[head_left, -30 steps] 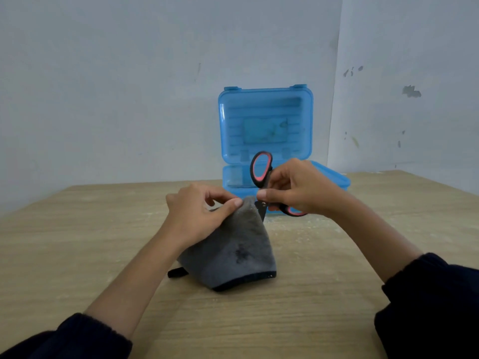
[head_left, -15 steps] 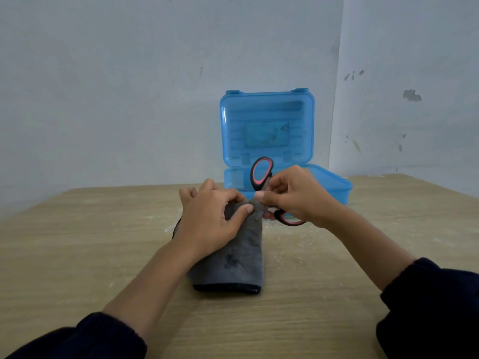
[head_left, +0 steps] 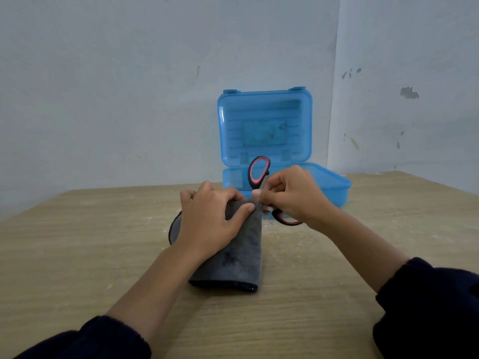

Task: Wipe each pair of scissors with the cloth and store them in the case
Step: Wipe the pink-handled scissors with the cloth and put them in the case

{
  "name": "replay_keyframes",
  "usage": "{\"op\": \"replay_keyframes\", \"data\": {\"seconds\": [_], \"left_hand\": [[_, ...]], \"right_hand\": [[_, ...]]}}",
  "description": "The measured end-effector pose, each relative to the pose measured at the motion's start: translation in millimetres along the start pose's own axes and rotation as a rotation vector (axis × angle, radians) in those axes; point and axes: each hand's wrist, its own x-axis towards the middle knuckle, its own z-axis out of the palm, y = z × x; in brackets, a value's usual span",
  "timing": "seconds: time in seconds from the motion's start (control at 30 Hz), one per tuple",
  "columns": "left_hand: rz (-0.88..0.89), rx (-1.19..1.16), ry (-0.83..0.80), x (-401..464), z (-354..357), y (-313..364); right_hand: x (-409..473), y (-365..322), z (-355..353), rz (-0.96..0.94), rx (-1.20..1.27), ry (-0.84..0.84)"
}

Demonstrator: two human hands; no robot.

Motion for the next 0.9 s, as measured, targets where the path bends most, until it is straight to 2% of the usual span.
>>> {"op": "replay_keyframes", "data": {"seconds": [0.2,0.5,0.7,0.9], "left_hand": [[0.012,0.03,-0.018,2.0,-3.0,-1.5],[-0.043,-0.152,-0.064,3.1,-4.2,-15.8],[-0.121,-0.098,-0.046,0.7,-4.2,-28.0],[-0.153,-0.052,-0.05,-3.6,0.7,-24.7]], "right_hand": [[4.0,1.8,-6.9,0.053,0.028,-0.024],[4.7,1.7,-28.4,0.077,0.072,-0.069],[7.0,15.4,-38.5,0.133,-0.023,0.037],[9.1,23.6,-42.5,0.196,0.108,0.225]]}}
